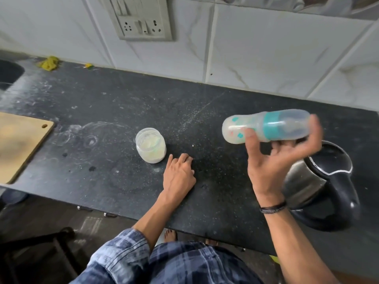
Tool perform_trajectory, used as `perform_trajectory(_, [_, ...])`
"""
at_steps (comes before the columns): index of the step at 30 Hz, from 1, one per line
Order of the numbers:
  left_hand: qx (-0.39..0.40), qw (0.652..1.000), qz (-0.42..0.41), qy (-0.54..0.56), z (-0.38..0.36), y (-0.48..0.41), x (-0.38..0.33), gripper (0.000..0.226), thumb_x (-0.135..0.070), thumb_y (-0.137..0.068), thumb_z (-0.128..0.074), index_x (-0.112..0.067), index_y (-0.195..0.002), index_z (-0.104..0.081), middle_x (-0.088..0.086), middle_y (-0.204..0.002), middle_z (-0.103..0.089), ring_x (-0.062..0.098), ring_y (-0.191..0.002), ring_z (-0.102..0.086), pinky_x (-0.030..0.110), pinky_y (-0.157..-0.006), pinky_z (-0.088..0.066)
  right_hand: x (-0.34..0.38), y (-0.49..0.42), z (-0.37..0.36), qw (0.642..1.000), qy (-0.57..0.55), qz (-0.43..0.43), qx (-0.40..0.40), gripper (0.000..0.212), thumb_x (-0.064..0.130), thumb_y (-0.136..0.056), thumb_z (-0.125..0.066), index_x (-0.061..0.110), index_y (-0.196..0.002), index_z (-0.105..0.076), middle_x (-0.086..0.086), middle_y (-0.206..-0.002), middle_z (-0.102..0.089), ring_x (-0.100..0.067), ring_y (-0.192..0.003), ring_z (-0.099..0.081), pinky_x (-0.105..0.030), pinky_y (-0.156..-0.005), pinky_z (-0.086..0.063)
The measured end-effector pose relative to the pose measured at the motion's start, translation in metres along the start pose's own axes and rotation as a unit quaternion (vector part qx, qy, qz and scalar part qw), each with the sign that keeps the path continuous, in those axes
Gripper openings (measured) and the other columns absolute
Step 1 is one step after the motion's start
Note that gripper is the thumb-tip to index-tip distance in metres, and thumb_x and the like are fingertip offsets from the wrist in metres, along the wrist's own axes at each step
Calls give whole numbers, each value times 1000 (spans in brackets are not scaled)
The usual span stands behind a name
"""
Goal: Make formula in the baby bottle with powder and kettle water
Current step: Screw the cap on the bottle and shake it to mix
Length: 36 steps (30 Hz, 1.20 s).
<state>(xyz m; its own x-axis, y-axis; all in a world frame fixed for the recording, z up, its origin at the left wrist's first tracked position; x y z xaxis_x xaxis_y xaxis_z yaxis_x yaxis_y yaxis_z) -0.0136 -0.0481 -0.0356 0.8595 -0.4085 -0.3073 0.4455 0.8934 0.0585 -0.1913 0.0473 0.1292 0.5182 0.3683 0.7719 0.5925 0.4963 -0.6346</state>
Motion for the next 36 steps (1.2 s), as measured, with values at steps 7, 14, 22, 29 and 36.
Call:
perform_trajectory(7, [7, 1000, 1, -1, 0, 0, 4, 48, -27, -95, -59, -19, -142, -55, -6, -142, -51, 22, -122, -56, 42, -125, -11, -31, 13, -10, 991, 82, -1, 105, 82, 28, -84, -84, 30, -147, -31, 31, -149, -38, -35, -131, -56, -57, -98, -54])
perform_trajectory(14, [6, 1000, 4, 0, 0, -2, 3, 49, -27, -96, -59, -18, -144, -53, -6, -143, -50, 22, -124, -55, 41, -125, -9, -82, 45, -25, 937, 214, -65, 267, 83, 28, -85, -84, 38, -149, -33, 2, -135, -60, -24, -105, -57, -33, -91, -49])
perform_trajectory(22, [4, 1000, 5, 0, -4, -2, 2, 48, -25, -94, -61, -17, -141, -55, -5, -140, -53, 23, -120, -58, 42, -125, -12, -98, 71, -20, 915, 275, -77, 285, 82, 33, -85, -80, 42, -147, -28, -10, -122, -65, -32, -104, -58, -39, -75, -51])
perform_trajectory(29, [6, 1000, 4, -4, -2, -3, 1, 49, -26, -94, -61, -18, -142, -54, -5, -141, -52, 23, -121, -57, 42, -125, -11, -105, 76, -25, 914, 274, -68, 290, 91, 35, -78, -88, 37, -147, -29, -10, -124, -63, -31, -106, -68, -46, -69, -60])
perform_trajectory(36, [0, 1000, 2, 0, -2, 0, 1, 48, -25, -94, -61, -17, -141, -55, -5, -139, -53, 23, -119, -57, 42, -124, -12, -31, 11, -2, 990, 125, 29, 63, 87, 25, -76, -91, 19, -141, -33, 15, -143, -50, -10, -123, -56, -40, -99, -53])
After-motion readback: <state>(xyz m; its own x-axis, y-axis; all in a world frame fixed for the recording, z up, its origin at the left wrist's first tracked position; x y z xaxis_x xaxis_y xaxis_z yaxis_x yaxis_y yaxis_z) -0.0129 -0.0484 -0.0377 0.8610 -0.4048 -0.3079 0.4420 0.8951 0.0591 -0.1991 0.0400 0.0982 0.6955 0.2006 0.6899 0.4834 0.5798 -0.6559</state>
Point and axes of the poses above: each hand's wrist, its own y-axis away from the middle knuckle, its own z-axis out of the back of the hand, x = y × z, the point moved 5 cm from there along -y, towards the middle knuckle
